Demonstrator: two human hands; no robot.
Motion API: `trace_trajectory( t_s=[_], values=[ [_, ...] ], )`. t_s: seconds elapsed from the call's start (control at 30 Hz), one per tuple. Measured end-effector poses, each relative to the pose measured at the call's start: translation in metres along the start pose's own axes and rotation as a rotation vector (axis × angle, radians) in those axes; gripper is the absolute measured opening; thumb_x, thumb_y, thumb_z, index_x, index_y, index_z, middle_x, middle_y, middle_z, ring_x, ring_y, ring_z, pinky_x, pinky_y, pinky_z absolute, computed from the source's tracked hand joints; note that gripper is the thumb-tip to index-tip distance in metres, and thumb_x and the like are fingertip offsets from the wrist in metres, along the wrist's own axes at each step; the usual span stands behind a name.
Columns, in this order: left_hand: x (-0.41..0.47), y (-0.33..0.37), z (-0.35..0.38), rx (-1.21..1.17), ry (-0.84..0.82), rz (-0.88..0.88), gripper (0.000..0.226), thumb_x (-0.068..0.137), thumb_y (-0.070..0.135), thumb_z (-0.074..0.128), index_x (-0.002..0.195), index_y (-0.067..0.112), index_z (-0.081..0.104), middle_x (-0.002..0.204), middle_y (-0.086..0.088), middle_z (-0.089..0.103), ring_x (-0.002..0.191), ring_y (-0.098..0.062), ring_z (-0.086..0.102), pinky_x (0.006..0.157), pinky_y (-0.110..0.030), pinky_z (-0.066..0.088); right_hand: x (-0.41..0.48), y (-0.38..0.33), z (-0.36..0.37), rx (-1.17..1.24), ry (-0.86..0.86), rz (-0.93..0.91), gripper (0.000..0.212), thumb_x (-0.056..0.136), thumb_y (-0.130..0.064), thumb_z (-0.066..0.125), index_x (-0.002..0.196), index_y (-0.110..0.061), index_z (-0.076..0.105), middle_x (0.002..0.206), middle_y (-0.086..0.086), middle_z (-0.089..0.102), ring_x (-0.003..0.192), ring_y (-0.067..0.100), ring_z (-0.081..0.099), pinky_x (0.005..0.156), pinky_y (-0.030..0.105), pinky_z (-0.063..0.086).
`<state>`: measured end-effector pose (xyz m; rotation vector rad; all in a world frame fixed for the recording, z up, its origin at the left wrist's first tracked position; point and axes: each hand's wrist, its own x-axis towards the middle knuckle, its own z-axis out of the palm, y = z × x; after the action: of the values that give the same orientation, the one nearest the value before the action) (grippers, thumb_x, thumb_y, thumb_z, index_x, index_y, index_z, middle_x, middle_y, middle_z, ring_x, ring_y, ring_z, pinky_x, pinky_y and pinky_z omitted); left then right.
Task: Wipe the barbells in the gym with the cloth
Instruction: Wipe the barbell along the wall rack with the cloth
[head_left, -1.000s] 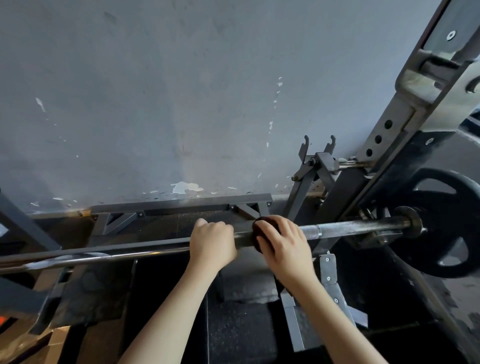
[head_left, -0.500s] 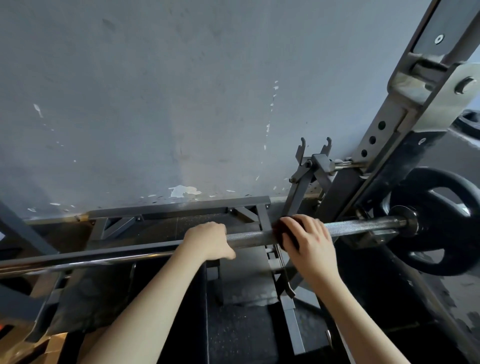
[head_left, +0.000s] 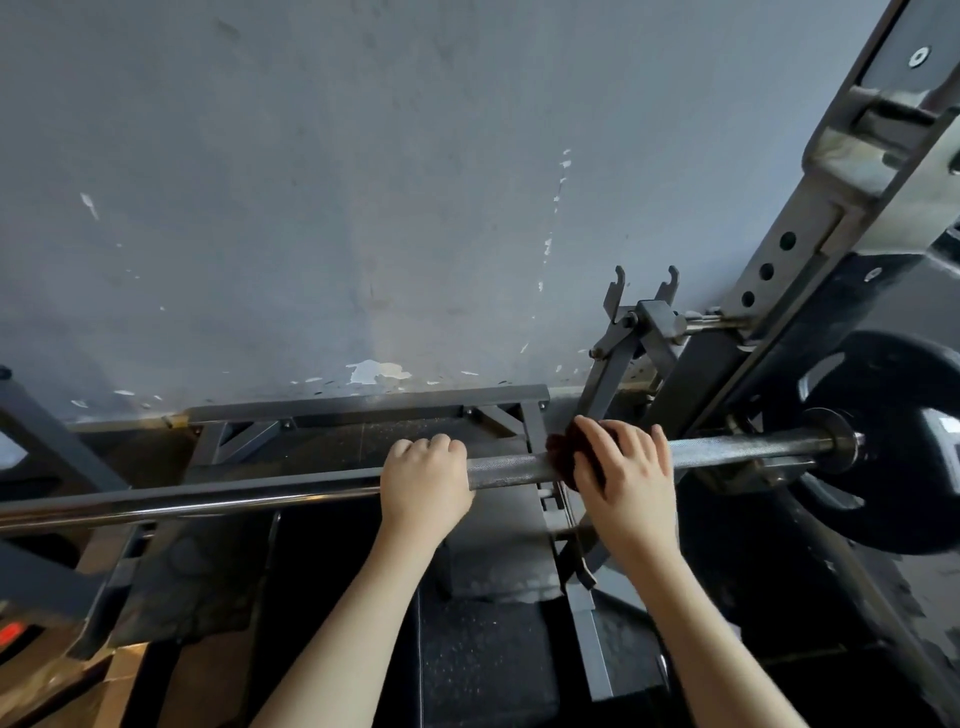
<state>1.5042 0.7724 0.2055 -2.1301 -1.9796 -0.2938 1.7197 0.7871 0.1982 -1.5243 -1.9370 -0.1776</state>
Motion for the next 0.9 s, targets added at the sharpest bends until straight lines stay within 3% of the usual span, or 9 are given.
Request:
trace_trajectory(
  t_s=[0.1, 0.2, 0.27, 0.33, 0.43, 0.53, 0.73, 0.8, 0.9],
  values=[
    [-0.004, 0.002, 0.002, 0.051, 0.146, -0.003, 0.028, 0.041, -0.002, 0.071, 0.052, 0.013, 0.05, 0.051, -0.003, 0.045, 0.041, -0.024, 0.045, 0.048, -0.029, 0.037, -0.014, -0.051, 0.02, 0.077, 0.09, 0.244, 0.039, 0.088, -0.028, 0.048, 0.118, -0.012, 0.067, 0.119, 0.014, 0.059, 0.113, 0.035, 0.049, 0.103, 0.052, 0.037],
    [-0.005, 0.006, 0.008, 0.064, 0.15, -0.005, 0.029, 0.044, -0.003, 0.074, 0.054, 0.012, 0.051, 0.053, -0.003, 0.046, 0.044, -0.024, 0.048, 0.049, -0.029, 0.038, -0.021, -0.057, 0.019, 0.082, 0.033, -0.001, 0.036, 0.091, -0.035, 0.053, 0.117, -0.016, 0.068, 0.121, 0.012, 0.059, 0.112, 0.031, 0.05, 0.102, 0.047, 0.04],
    [-0.004, 0.006, 0.003, 0.009, 0.05, -0.004, 0.034, 0.046, 0.014, 0.085, 0.062, 0.013, 0.056, 0.061, -0.003, 0.053, 0.051, -0.025, 0.055, 0.053, -0.03, 0.041, -0.01, -0.029, 0.004, 0.038, -0.034, -0.199, 0.033, 0.091, -0.034, 0.053, 0.116, -0.016, 0.068, 0.116, 0.008, 0.061, 0.105, 0.03, 0.056, 0.094, 0.043, 0.045],
    [0.001, -0.001, -0.011, -0.024, -0.143, -0.009, 0.034, 0.067, 0.036, 0.078, 0.087, 0.016, 0.061, 0.087, -0.001, 0.062, 0.078, -0.024, 0.064, 0.065, -0.031, 0.043, 0.0, 0.001, -0.005, -0.024, -0.046, -0.229, 0.032, 0.09, -0.031, 0.052, 0.112, -0.015, 0.069, 0.108, 0.008, 0.063, 0.096, 0.032, 0.059, 0.09, 0.042, 0.047],
    [0.019, -0.013, -0.022, -0.168, -0.532, -0.063, 0.038, 0.076, 0.042, 0.064, 0.109, 0.023, 0.058, 0.107, 0.004, 0.062, 0.096, -0.023, 0.06, 0.07, -0.029, 0.039, 0.008, 0.01, -0.004, 0.002, 0.023, 0.037, 0.033, 0.087, -0.031, 0.047, 0.099, -0.013, 0.073, 0.097, 0.011, 0.063, 0.092, 0.035, 0.057, 0.098, 0.049, 0.041],
    [0.032, -0.009, -0.028, -0.15, -0.695, -0.094, 0.032, 0.076, 0.038, 0.065, 0.101, 0.017, 0.065, 0.092, 0.001, 0.063, 0.081, -0.022, 0.06, 0.066, -0.027, 0.041, -0.002, -0.034, 0.011, 0.091, 0.101, 0.2, 0.03, 0.085, -0.035, 0.053, 0.094, -0.014, 0.073, 0.102, 0.011, 0.061, 0.099, 0.029, 0.049, 0.096, 0.048, 0.041],
    [0.015, -0.005, -0.019, 0.022, -0.439, -0.077, 0.021, 0.08, 0.035, 0.058, 0.09, 0.021, 0.069, 0.086, 0.001, 0.065, 0.072, -0.023, 0.053, 0.061, -0.026, 0.037, -0.001, -0.026, 0.011, 0.027, -0.015, -0.232, 0.027, 0.089, -0.029, 0.052, 0.103, -0.016, 0.071, 0.105, 0.008, 0.062, 0.092, 0.032, 0.058, 0.085, 0.043, 0.048],
    [0.013, -0.003, -0.019, 0.048, -0.408, -0.066, 0.021, 0.082, 0.035, 0.056, 0.093, 0.021, 0.068, 0.09, 0.002, 0.067, 0.077, -0.023, 0.057, 0.061, -0.026, 0.036, 0.004, -0.005, 0.006, -0.017, 0.011, -0.194, 0.028, 0.09, -0.029, 0.05, 0.1, -0.013, 0.071, 0.101, 0.009, 0.063, 0.09, 0.033, 0.059, 0.082, 0.044, 0.049],
    [0.01, 0.0, -0.015, 0.026, -0.31, -0.075, 0.021, 0.085, 0.035, 0.058, 0.098, 0.02, 0.065, 0.097, 0.002, 0.066, 0.09, -0.024, 0.065, 0.063, -0.027, 0.035, -0.002, -0.009, 0.009, 0.022, 0.128, 0.093, 0.025, 0.089, -0.022, 0.05, 0.093, -0.01, 0.072, 0.103, 0.011, 0.062, 0.097, 0.034, 0.056, 0.088, 0.046, 0.045]
  ],
)
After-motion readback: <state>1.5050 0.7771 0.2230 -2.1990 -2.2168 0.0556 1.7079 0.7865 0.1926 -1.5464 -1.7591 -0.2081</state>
